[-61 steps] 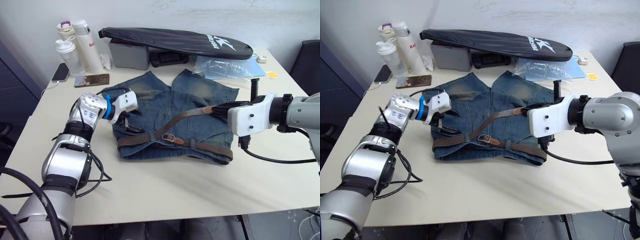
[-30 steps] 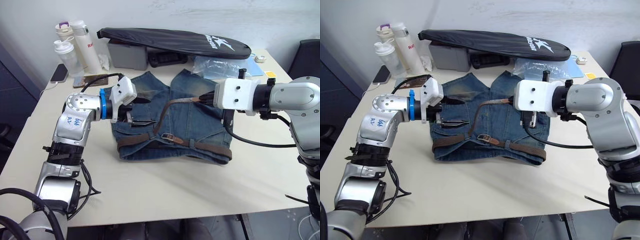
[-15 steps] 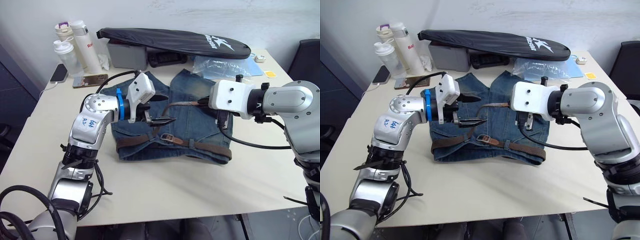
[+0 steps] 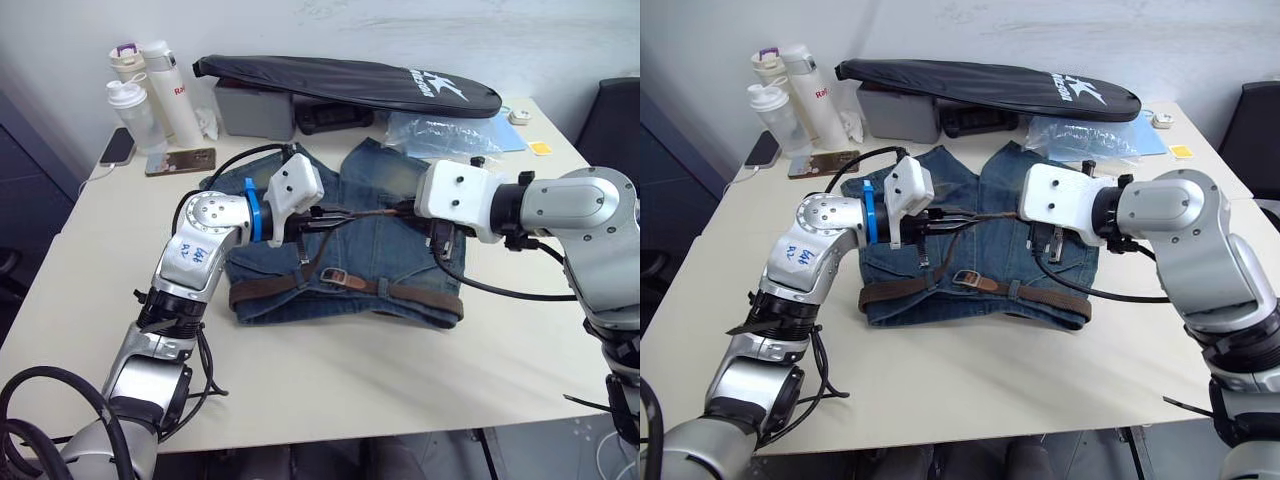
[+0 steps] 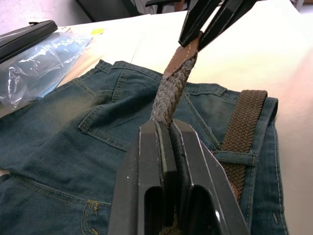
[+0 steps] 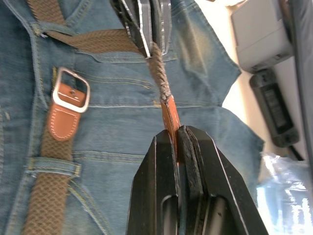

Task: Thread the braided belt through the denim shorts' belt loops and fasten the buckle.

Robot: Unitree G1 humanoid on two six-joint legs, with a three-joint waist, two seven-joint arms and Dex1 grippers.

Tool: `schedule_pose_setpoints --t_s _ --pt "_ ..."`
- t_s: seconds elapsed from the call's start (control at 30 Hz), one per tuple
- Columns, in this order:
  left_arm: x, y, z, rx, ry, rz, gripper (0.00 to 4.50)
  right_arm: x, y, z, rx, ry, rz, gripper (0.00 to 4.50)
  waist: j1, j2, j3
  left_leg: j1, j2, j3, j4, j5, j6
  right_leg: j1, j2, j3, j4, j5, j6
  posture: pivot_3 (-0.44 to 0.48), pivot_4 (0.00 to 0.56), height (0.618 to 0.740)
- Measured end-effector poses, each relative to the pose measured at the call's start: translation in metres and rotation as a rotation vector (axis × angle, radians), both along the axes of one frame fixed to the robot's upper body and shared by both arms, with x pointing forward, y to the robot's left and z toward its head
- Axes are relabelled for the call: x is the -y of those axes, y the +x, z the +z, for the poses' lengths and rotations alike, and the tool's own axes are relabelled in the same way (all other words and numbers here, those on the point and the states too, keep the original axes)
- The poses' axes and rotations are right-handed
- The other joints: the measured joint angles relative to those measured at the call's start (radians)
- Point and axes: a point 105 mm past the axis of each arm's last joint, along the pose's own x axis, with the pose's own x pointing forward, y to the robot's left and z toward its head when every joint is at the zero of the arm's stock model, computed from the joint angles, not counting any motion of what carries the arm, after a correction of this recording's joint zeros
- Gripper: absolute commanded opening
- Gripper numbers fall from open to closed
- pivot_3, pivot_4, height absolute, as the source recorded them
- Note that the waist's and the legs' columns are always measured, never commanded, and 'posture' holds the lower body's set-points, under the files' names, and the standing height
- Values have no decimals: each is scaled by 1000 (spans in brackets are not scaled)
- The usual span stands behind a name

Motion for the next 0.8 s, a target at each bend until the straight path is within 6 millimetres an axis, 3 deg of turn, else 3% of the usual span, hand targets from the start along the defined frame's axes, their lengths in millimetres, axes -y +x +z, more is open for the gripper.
schedule_pose_setpoints --t_s 0.6,0.7,0.8 --pt "0 2 -2 0 -12 -23 17 2 -6 0 -9 37 13 0 -1 0 0 0 0 0 0 0 0 0 0 0 0 0 0 0 150 740" --pt "-4 4 -3 -11 -8 -11 0 3 -9 3 -28 73 25 1103 -1 0 0 0 0 0 0 0 0 0 0 0 0 0 0 0 150 740" --pt "-25 16 -9 -46 5 76 0 15 -13 13 -36 113 0 2516 -1 0 0 0 1 0 0 0 0 0 1 0 -1 0 0 0 150 740"
